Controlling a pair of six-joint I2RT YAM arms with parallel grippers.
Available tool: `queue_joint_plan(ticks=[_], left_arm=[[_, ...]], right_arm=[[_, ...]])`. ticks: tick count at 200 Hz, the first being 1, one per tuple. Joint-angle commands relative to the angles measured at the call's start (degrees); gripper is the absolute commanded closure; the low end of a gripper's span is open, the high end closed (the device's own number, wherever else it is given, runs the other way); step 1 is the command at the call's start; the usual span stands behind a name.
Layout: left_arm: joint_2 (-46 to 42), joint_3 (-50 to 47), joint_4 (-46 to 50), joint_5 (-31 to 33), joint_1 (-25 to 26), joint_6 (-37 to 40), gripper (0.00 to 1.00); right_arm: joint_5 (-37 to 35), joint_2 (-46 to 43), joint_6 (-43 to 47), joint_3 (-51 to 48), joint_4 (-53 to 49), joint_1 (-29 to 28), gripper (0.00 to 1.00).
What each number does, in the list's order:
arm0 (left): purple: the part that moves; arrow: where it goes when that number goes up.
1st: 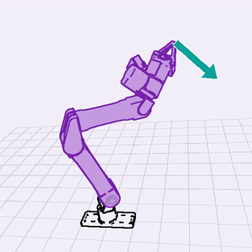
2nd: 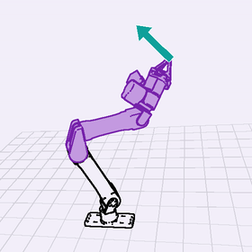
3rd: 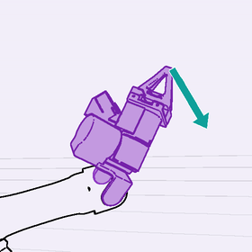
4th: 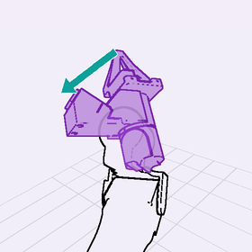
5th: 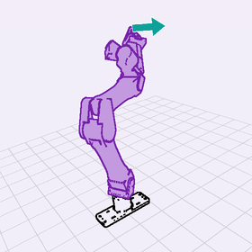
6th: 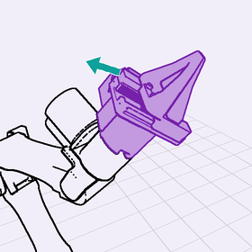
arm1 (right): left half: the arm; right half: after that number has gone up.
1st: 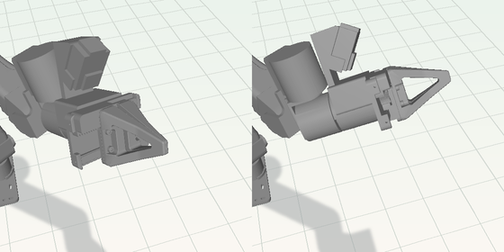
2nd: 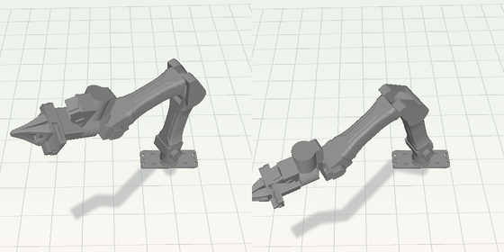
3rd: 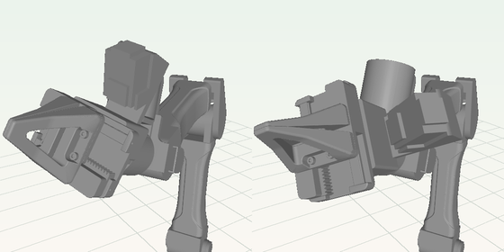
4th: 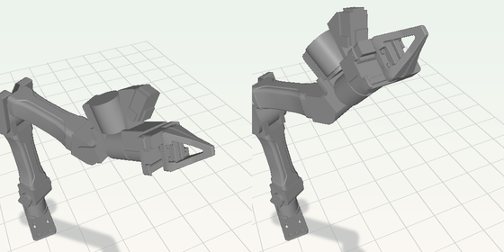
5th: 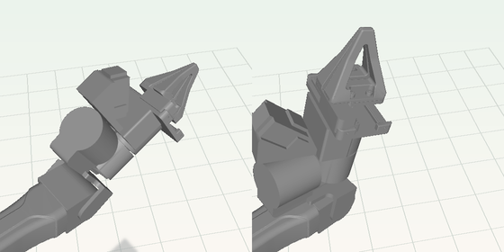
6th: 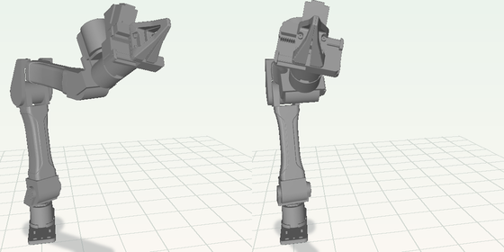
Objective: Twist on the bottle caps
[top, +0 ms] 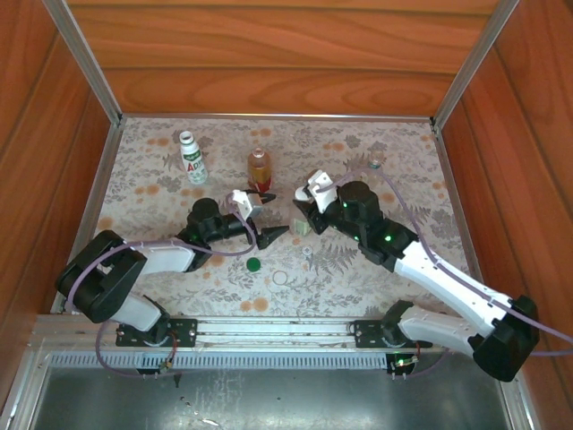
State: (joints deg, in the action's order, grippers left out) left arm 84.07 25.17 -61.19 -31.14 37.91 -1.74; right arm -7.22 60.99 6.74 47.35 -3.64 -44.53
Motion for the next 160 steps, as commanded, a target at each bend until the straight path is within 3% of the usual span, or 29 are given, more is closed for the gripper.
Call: queue_joint_plan(ticks=[1, 38, 47, 58, 95, 160], left_arm=[[-2.1, -1.9, -0.2, 17.5, 1.7, 1.5, 0.0], [-1.0, -2.3, -0.2, 34.9, 4.7, 1.1, 0.0], [-0.5, -2.1, -0.2, 37.2, 5.3, 0.2, 0.0], [-0.2, -2.2, -0.2, 37.5, 5.3, -1.1, 0.0], [-0.2, -2.9, -0.2, 39.0, 6.0, -0.8, 0.0], [-1.0, -4.6, -0.1, 39.3, 6.0, 0.2, 0.0]], right_arm=[[-11.1, 4.2, -6.3, -0.1, 11.5, 2.2, 0.89], [-12.1, 15.2, -10.1, 4.0, 19.8, 7.4, 0.94], [-11.5, 17.8, -10.1, 6.6, 19.0, 8.2, 0.89], [-10.8, 21.1, -8.1, 9.9, 17.1, 9.0, 0.85], [-7.3, 30.4, -6.9, 16.4, 20.8, 13.1, 0.91], [-1.2, 46.2, -8.2, 32.1, 15.1, 18.4, 0.86]])
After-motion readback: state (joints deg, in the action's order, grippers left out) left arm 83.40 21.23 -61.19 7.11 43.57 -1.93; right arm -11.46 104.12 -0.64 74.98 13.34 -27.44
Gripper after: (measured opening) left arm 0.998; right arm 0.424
